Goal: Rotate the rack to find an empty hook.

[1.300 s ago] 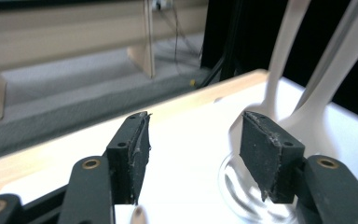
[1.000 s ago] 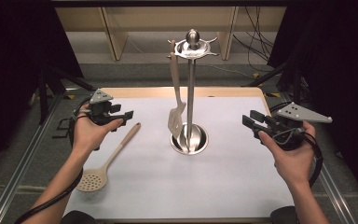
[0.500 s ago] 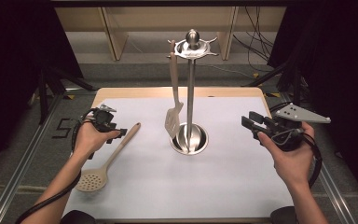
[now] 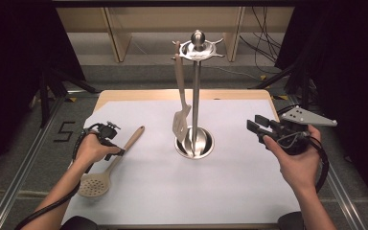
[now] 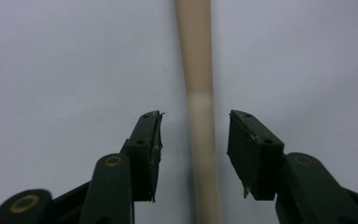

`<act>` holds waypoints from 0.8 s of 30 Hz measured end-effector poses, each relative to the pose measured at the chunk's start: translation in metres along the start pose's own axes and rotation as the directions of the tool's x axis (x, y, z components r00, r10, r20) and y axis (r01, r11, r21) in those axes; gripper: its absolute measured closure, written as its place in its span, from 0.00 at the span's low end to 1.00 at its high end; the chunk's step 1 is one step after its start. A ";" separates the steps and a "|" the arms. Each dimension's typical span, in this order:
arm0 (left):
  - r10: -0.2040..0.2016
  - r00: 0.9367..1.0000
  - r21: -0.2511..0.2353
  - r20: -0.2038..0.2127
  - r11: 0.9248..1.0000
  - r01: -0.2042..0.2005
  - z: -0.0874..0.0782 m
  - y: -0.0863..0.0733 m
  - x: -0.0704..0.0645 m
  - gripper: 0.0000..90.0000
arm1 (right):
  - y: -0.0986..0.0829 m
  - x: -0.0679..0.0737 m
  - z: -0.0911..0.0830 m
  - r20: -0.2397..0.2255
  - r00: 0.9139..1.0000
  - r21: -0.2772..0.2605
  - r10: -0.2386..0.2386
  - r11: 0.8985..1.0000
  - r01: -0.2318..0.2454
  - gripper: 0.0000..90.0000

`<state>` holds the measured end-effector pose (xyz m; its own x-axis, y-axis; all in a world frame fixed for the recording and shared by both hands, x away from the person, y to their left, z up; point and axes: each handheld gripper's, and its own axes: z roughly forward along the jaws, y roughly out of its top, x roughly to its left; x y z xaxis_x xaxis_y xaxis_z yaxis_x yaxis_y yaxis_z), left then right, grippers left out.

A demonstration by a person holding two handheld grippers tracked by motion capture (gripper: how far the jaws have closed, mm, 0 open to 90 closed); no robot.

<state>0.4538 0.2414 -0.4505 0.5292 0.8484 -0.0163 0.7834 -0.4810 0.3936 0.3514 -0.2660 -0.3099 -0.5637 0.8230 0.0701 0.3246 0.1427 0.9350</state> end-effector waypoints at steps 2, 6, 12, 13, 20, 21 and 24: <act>0.003 1.000 0.028 0.003 1.000 -0.003 0.003 -0.002 -0.001 0.61 | 0.000 0.001 0.000 -0.007 1.000 0.007 0.016 1.000 -0.016 0.69; 0.005 1.000 0.062 0.011 0.998 -0.005 0.006 -0.007 -0.002 0.61 | 0.000 0.000 -0.001 -0.010 1.000 0.000 0.015 1.000 -0.015 0.69; -0.062 0.998 0.112 0.019 0.992 0.060 0.005 -0.014 -0.005 0.63 | 0.001 -0.001 -0.002 0.008 1.000 -0.007 0.005 1.000 -0.005 0.69; -0.069 0.997 0.123 0.020 0.990 0.066 0.005 -0.015 -0.006 0.64 | 0.001 -0.001 -0.002 0.008 1.000 -0.009 0.003 1.000 -0.003 0.69; -0.067 0.998 0.183 0.009 0.981 0.064 0.005 -0.016 -0.007 0.66 | 0.000 0.000 -0.001 0.002 1.000 -0.002 0.004 1.000 -0.004 0.69; -0.066 0.998 0.188 0.002 0.980 0.064 0.005 -0.016 -0.007 0.66 | 0.000 -0.001 -0.002 -0.003 1.000 -0.002 0.006 1.000 -0.006 0.69; -0.059 0.998 0.175 -0.020 0.983 0.061 0.008 -0.013 -0.010 0.67 | 0.001 0.000 -0.003 0.001 1.000 0.003 0.027 1.000 -0.027 0.69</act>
<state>0.4405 0.2371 -0.4634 0.4757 0.8794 -0.0208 0.8593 -0.4595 0.2247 0.3492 -0.2675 -0.3083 -0.5541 0.8270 0.0950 0.3419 0.1220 0.9318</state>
